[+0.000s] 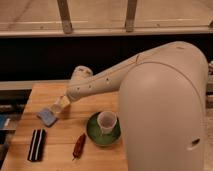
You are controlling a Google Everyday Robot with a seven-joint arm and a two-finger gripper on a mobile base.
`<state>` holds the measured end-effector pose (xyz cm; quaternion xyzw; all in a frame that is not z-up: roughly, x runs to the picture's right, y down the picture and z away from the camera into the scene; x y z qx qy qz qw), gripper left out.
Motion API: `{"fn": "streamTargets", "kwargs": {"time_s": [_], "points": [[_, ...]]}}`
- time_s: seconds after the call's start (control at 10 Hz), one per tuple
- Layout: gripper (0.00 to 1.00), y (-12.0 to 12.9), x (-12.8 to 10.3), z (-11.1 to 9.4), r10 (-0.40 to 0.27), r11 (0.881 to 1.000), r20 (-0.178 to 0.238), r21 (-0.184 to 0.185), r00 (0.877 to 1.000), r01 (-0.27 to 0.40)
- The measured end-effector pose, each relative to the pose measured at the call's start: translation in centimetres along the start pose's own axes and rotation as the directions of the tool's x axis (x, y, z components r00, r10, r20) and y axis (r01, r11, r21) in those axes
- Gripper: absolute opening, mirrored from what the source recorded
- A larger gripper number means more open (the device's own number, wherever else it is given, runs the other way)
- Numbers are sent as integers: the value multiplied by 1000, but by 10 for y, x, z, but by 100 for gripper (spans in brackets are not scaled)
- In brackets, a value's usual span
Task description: Knock the bottle over
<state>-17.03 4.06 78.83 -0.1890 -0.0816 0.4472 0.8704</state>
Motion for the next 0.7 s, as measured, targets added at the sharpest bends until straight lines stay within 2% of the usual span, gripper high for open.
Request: {"fn": "streamTargets", "kwargs": {"time_s": [0.2, 0.4, 0.5, 0.7], "points": [[80, -30, 13, -19, 66, 996, 19, 53, 998, -67], [80, -64, 46, -50, 121, 985, 14, 121, 993, -122], [80, -72, 53, -56, 132, 982, 11, 136, 991, -133], [80, -65, 51, -54, 125, 984, 11, 127, 992, -126]]}}
